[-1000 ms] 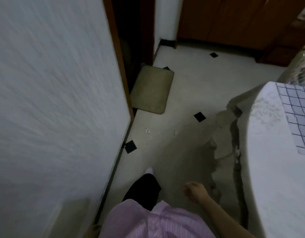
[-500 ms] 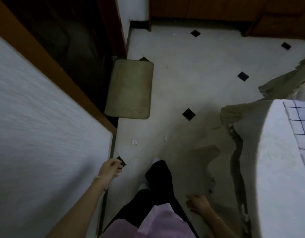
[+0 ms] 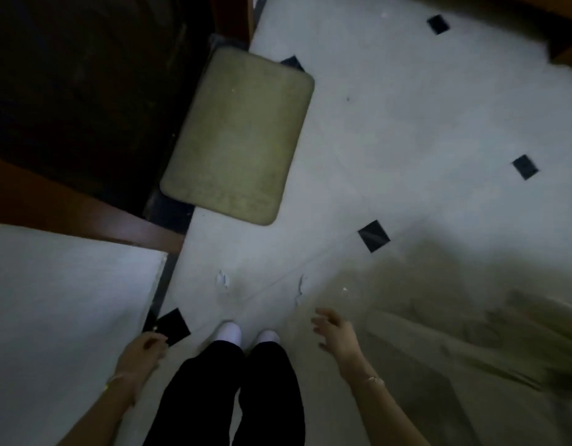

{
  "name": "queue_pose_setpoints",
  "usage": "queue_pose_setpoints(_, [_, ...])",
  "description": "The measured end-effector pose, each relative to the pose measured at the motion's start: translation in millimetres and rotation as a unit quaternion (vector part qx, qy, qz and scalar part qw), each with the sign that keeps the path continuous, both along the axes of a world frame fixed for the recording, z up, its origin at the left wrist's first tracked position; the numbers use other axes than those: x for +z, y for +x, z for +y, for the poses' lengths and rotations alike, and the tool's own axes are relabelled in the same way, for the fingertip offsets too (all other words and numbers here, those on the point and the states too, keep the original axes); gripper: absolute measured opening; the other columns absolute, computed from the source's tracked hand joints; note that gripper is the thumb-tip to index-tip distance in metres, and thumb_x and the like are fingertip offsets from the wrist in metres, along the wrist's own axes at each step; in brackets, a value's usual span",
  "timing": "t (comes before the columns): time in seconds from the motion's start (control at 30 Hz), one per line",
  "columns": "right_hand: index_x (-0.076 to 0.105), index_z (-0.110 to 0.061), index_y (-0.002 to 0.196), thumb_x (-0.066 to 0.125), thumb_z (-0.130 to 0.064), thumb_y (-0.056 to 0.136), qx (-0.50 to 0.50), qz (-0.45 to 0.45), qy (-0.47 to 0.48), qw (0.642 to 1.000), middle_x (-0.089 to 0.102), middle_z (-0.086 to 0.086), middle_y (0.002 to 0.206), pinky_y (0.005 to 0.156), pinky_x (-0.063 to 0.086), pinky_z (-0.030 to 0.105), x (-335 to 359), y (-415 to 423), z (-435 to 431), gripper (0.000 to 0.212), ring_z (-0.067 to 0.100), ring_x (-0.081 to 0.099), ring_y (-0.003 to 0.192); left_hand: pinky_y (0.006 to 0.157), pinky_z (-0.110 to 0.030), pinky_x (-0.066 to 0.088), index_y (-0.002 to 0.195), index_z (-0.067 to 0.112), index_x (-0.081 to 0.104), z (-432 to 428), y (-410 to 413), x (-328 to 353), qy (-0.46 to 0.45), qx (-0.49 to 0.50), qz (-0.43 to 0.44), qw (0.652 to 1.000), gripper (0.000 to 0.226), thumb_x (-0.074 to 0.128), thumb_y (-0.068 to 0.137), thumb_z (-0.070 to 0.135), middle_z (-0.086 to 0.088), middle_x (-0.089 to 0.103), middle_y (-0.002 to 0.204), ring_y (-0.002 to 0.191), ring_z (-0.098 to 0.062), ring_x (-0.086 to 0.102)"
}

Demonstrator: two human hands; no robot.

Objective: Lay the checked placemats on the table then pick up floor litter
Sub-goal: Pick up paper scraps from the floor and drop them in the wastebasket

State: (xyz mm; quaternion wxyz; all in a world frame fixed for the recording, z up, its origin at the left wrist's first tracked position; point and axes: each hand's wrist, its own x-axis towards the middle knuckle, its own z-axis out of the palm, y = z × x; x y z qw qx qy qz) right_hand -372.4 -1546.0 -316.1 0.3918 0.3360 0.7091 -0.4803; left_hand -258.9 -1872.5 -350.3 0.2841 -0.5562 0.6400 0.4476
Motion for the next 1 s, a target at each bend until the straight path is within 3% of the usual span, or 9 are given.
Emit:
queue_pose_setpoints(0.1, [0.057,-0.009,0.122,0.053,-0.009,0.09,0.055,0.035,0.033,0.997,0.063,0.009,0.096,0.063,0.04,0.027,-107.3,-20.2,-7.1,0.032,0.017,0.052,0.074,0.082,-0.037,0.048,0.081,0.014,0.061,9.7,-31.7,-102.3,0.016,-0.047,0.023,0.999,0.014,0.053,0.091,0.008,-0.015,0.064,0.092,0.084,-0.031,0.06])
queue_pose_setpoints(0.2, [0.046,-0.008,0.134,0.06,-0.007,0.087,0.083,0.042,0.076,0.993,0.056,0.015,0.121,0.078,0.041,0.026,-208.7,-22.6,-8.4,0.049,0.024,0.056,0.097,0.082,-0.031,0.045,0.095,0.011,0.061,18.1,-56.2,-199.7,0.006,-0.162,0.039,0.986,0.011,0.055,0.089,0.005,-0.017,0.062,0.106,0.094,-0.031,0.057])
queue_pose_setpoints(0.3, [0.034,-0.008,0.143,0.069,-0.011,0.081,0.145,0.08,0.132,0.977,0.037,0.015,0.143,0.103,0.035,0.032,-296.2,-14.7,-5.5,0.07,0.029,0.04,0.13,0.094,-0.034,0.04,0.125,0.004,0.053,20.3,-79.4,-275.7,-0.05,-0.3,0.066,0.95,0.041,0.06,0.085,0.003,-0.019,0.051,0.125,0.113,-0.033,0.05])
queue_pose_setpoints(0.4, [0.027,-0.018,0.147,0.071,-0.019,0.078,0.208,0.114,0.168,0.957,0.028,0.012,0.149,0.106,0.038,0.041,-354.1,-6.5,-2.7,0.082,0.033,0.036,0.133,0.103,-0.04,0.038,0.136,0.011,0.045,10.3,-86.7,-333.7,-0.094,-0.369,0.108,0.918,0.063,0.068,0.078,0.006,-0.016,0.039,0.14,0.124,-0.035,0.042])
queue_pose_setpoints(0.53, [0.039,-0.013,0.142,0.067,-0.01,0.078,0.245,0.182,0.226,0.925,0.041,0.016,0.138,0.093,0.046,0.038,-397.5,-2.0,-7.4,0.07,0.036,0.049,0.116,0.099,-0.044,0.044,0.135,0.02,0.046,12.0,-90.4,-374.1,-0.101,-0.354,0.147,0.918,0.067,0.073,0.074,0.009,-0.006,0.033,0.141,0.123,-0.029,0.044])
queue_pose_setpoints(0.73, [0.057,-0.004,0.113,0.057,0.001,0.08,0.237,0.191,0.257,0.917,0.054,0.016,0.109,0.071,0.047,0.037,-416.5,-4.2,-13.0,0.033,0.037,0.056,0.09,0.077,-0.045,0.052,0.097,0.009,0.06,18.0,-86.8,-396.1,-0.157,-0.447,0.163,0.865,0.024,0.067,0.076,-0.001,-0.015,0.046,0.114,0.094,-0.035,0.057])
queue_pose_setpoints(0.87, [0.063,-0.004,0.09,0.058,-0.008,0.084,0.2,0.155,0.249,0.935,0.063,0.013,0.089,0.063,0.034,0.028,-409.9,-6.6,-6.8,0.008,0.031,0.058,0.083,0.078,-0.032,0.044,0.098,0.001,0.066,18.0,-88.6,-392.0,-0.118,-0.375,0.149,0.907,0.014,0.062,0.084,0.003,-0.019,0.062,0.105,0.094,-0.033,0.06])
queue_pose_setpoints(0.93, [0.066,-0.006,0.089,0.06,-0.012,0.085,0.165,0.14,0.232,0.948,0.065,0.01,0.087,0.064,0.035,0.026,-388.7,-6.5,-1.2,0.01,0.026,0.059,0.08,0.07,-0.025,0.045,0.095,0.002,0.067,20.0,-90.4,-364.4,-0.095,-0.305,0.149,0.936,0.011,0.062,0.086,0.006,-0.013,0.066,0.095,0.086,-0.025,0.061])
queue_pose_setpoints(1.0, [0.067,-0.008,0.089,0.061,-0.017,0.087,0.155,0.119,0.214,0.957,0.065,0.006,0.083,0.063,0.036,0.025,-357.5,-3.6,6.5,0.011,0.022,0.059,0.076,0.056,-0.009,0.04,0.088,0.005,0.066,21.5,-90.9,-327.0,-0.074,-0.257,0.145,0.953,0.006,0.062,0.087,0.009,-0.009,0.065,0.081,0.074,-0.02,0.058])
